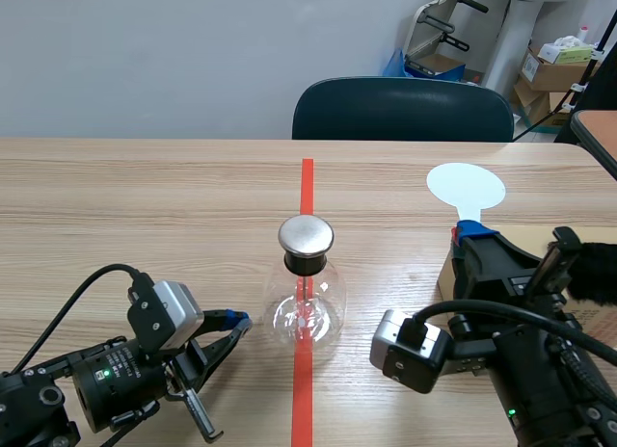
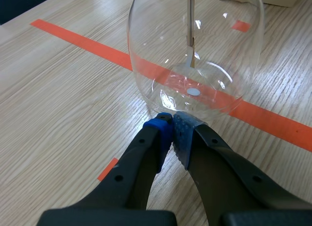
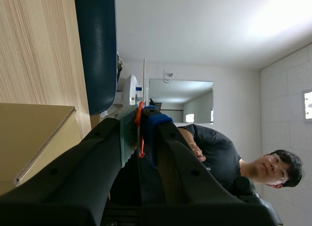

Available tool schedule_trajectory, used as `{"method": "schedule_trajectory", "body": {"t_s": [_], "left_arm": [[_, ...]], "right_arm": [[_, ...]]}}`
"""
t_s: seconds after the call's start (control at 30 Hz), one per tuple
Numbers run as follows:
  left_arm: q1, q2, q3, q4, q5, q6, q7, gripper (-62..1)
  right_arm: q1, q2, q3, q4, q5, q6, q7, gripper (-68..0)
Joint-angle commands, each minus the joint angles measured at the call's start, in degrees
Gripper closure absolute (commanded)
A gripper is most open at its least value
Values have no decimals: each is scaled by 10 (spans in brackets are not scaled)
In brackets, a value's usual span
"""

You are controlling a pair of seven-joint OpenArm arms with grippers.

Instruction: Do the electroscope experiment

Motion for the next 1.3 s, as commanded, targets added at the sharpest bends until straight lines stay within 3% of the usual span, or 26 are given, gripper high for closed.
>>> {"method": "schedule_trajectory", "body": {"t_s": [0.0,0.1,0.23,0.3,0.5,0.73,1.0,1.27], "left_arm": [[-3,-5,-5,8,-2,-1,-16,-77],[-3,-12,-5,9,-9,-1,-35,-178],[-3,-15,-5,9,-8,-1,-38,-381],[-3,-19,-5,9,-9,-2,-38,-426],[-1,-31,-5,9,-8,-10,-60,-433],[18,-52,-5,16,-8,-27,-92,-433],[90,-115,-5,102,-9,-34,-115,-433],[173,-217,-5,225,-78,-55,-114,-433]], "right_arm": [[3,5,2,8,4,-8,0,-11],[3,5,2,8,4,-8,0,-11],[3,5,2,8,4,-8,0,-11],[3,5,2,8,5,-14,5,-11],[-32,5,29,11,36,-92,79,-11],[-89,4,88,18,108,-92,163,-15],[-101,3,169,8,184,-92,277,-15],[-56,3,198,-78,193,-92,329,-15]]}}
